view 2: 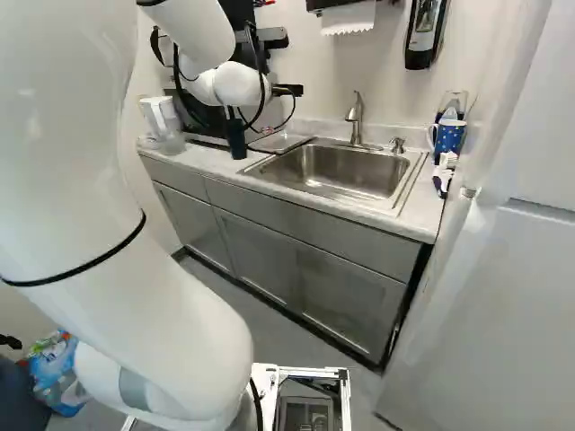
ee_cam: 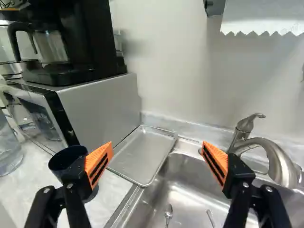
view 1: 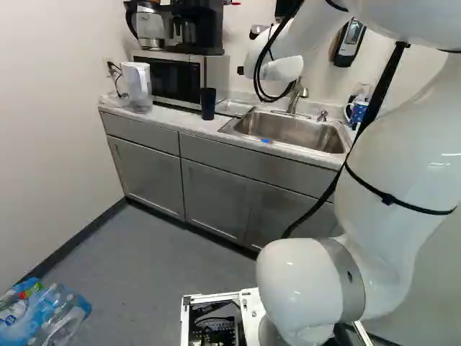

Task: Rinse the cup and place it in the tray

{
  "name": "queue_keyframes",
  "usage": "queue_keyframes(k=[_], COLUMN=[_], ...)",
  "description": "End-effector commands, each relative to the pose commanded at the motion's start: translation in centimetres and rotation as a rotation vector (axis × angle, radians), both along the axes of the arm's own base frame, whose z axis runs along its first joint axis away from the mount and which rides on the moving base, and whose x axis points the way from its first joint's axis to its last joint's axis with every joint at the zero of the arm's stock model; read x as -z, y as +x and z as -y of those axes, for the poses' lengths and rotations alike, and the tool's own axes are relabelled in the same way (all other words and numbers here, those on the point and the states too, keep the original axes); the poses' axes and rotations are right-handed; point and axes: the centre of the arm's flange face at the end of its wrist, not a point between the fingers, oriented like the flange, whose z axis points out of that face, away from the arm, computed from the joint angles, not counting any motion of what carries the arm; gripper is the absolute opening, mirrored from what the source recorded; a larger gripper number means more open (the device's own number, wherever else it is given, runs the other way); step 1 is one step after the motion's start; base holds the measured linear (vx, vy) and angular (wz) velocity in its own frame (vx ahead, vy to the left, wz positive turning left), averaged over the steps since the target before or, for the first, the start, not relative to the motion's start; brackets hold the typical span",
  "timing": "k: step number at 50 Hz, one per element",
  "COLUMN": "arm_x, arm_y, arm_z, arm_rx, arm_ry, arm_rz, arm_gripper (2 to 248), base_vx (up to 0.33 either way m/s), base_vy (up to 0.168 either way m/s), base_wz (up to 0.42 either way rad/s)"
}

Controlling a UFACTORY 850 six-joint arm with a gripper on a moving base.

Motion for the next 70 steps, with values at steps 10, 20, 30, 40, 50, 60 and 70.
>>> queue_keyframes(k=[10, 20, 30, 40, 50, 60, 70], arm_x=[0.00, 0.00, 0.00, 0.00, 0.00, 0.00, 0.00], arm_y=[0.00, 0.00, 0.00, 0.00, 0.22, 0.22, 0.44], arm_z=[0.00, 0.00, 0.00, 0.00, 0.00, 0.00, 0.18], arm_rx=[0.000, 0.000, 0.000, 0.000, 0.000, 0.000, 0.003], arm_ry=[0.000, 0.000, 0.000, 0.000, 0.000, 0.000, 0.000], arm_rz=[0.000, 0.000, 0.000, 0.000, 0.000, 0.000, 0.000], arm_gripper=[247, 247, 247, 247, 247, 247, 247], base_vx=[0.082, 0.080, 0.078, 0.074, 0.039, -0.002, 0.000], base_vy=[0.001, 0.001, -0.001, -0.001, -0.001, -0.001, 0.000], base_wz=[0.001, -0.001, 0.001, 0.001, 0.000, -0.001, 0.000])
